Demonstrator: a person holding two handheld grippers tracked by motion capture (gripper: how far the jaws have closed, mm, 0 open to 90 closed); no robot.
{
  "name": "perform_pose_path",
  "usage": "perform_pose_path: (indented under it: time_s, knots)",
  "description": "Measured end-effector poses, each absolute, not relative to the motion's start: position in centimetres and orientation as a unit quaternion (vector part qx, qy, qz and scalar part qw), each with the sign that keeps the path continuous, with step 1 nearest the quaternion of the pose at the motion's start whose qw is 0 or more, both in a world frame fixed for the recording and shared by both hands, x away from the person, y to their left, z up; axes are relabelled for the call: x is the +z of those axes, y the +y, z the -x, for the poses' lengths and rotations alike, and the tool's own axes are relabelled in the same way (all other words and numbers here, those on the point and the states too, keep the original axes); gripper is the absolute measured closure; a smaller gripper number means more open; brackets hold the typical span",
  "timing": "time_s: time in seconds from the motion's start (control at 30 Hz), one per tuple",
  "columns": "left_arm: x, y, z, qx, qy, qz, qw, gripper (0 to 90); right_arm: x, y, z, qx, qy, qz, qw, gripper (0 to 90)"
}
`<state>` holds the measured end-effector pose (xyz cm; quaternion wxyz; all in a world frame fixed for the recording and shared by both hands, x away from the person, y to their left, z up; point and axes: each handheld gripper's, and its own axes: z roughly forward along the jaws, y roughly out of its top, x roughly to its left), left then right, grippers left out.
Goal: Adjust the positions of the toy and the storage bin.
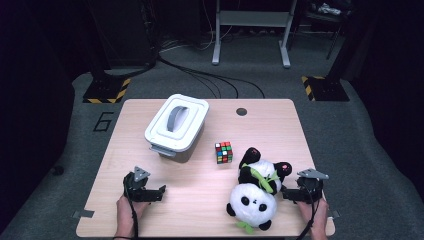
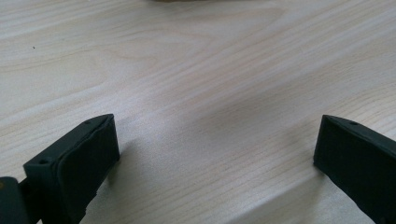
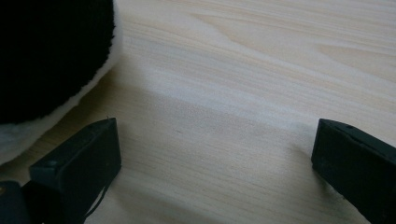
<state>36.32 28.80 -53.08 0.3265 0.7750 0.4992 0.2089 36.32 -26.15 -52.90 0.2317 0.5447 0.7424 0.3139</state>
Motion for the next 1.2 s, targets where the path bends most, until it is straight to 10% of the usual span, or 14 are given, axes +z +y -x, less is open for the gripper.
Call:
perform_pose_path:
  time_s: [1.2]
  knots:
    - [-50.1, 27.1, -35.0, 0.185, 0.429, -0.804, 0.368, 0.2, -52.9, -26.2, -36.3, 0.315, 0.744, -0.542, 0.231, 0.8]
